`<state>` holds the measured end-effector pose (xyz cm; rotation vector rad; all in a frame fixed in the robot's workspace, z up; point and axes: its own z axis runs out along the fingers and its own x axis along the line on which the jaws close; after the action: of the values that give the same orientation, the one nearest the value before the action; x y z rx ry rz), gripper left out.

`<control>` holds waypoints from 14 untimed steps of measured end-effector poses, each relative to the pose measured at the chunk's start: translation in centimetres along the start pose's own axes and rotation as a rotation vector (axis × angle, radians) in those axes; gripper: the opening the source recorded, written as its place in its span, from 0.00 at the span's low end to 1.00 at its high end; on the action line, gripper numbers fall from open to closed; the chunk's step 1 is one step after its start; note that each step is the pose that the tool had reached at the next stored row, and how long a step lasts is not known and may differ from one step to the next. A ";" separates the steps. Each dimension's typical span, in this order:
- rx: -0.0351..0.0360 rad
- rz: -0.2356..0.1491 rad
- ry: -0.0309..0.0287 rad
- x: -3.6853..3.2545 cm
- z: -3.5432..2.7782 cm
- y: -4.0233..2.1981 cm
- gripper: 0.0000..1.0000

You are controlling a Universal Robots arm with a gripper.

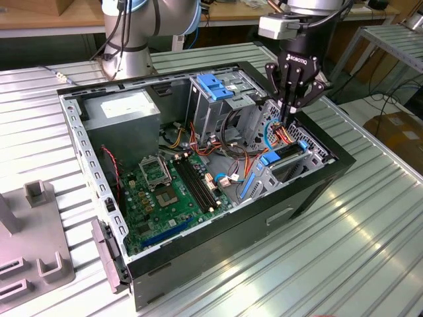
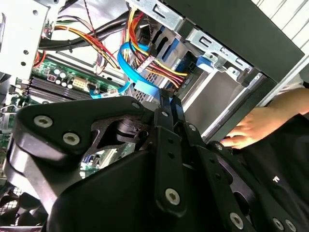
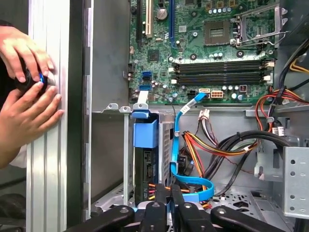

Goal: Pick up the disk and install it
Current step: 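Insert the second disk wire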

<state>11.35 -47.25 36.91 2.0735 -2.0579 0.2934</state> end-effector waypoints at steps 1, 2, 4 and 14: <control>0.0001 0.000 -0.0187 0.02 0.05 0.01 0.16; 0.0002 0.000 -0.0317 0.04 0.08 0.01 0.16; 0.0006 -0.001 -0.0642 0.17 0.17 0.04 0.16; 0.0013 -0.003 -0.0878 0.97 0.49 0.26 0.16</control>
<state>11.10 -48.32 36.72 2.1258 -2.1044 0.2068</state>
